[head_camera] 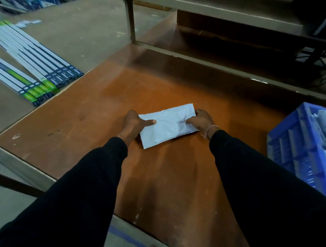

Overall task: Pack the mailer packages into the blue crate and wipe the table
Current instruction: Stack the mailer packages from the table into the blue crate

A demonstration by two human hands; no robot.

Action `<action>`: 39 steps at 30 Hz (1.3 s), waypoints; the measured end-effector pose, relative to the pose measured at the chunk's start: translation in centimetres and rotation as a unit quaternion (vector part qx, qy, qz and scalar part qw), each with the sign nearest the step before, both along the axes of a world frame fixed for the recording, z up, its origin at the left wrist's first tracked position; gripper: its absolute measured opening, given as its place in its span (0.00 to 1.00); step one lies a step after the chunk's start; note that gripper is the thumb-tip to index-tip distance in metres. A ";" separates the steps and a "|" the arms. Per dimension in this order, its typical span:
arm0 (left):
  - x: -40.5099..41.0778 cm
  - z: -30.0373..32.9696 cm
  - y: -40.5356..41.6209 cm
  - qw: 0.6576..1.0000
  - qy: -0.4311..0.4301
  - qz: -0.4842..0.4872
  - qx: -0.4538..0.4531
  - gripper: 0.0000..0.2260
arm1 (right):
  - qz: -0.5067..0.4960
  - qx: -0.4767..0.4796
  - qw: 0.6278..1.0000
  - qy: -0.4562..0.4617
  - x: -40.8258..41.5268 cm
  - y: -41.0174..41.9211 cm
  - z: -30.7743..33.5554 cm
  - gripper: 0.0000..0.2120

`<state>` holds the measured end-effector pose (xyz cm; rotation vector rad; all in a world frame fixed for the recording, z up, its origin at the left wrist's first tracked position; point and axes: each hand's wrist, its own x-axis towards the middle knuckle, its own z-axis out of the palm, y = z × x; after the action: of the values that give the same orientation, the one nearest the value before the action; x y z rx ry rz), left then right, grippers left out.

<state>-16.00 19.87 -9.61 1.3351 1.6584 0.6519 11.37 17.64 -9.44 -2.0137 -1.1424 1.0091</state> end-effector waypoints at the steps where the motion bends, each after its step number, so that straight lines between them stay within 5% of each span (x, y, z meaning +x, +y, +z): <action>1: 0.0 0.2 0.0 1.000 -0.024 -0.004 -0.003 0.45 | 0.002 0.006 1.000 0.031 0.4 -0.3 0.4 0.20; 5: 0.8 2.8 -1.4 0.987 -0.159 0.011 0.005 0.29 | -0.008 0.025 0.990 0.138 1.7 -2.0 3.8 0.18; 7: 1.2 3.9 -2.2 0.983 -0.185 0.017 0.015 0.34 | -0.005 0.033 0.987 0.158 2.8 -2.8 5.4 0.22; 9: 1.9 5.2 -3.0 0.983 -0.175 0.022 0.040 0.37 | -0.004 0.028 0.985 0.170 3.8 -3.9 7.0 0.27; 14: 5.3 8.0 -5.9 0.978 -0.151 0.030 0.144 0.32 | 0.006 0.045 0.993 0.113 6.1 -7.6 11.7 0.18; 20: 10.7 11.6 -8.9 0.969 -0.151 -0.011 0.197 0.30 | -0.023 0.117 0.991 0.061 10.3 -12.4 16.2 0.33; 27: 18.3 14.6 -13.6 0.950 -0.139 -0.116 0.254 0.30 | -0.039 0.183 0.982 0.019 18.6 -20.0 19.5 0.25; 39: 31.5 17.5 -24.2 0.917 -0.141 -0.291 0.233 0.24 | -0.118 0.097 0.988 -0.014 32.1 -35.2 19.8 0.13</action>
<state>15.52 -4.31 7.88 1.8633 0.8229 0.8488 43.50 -17.55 10.39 -1.9561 -0.9498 0.7249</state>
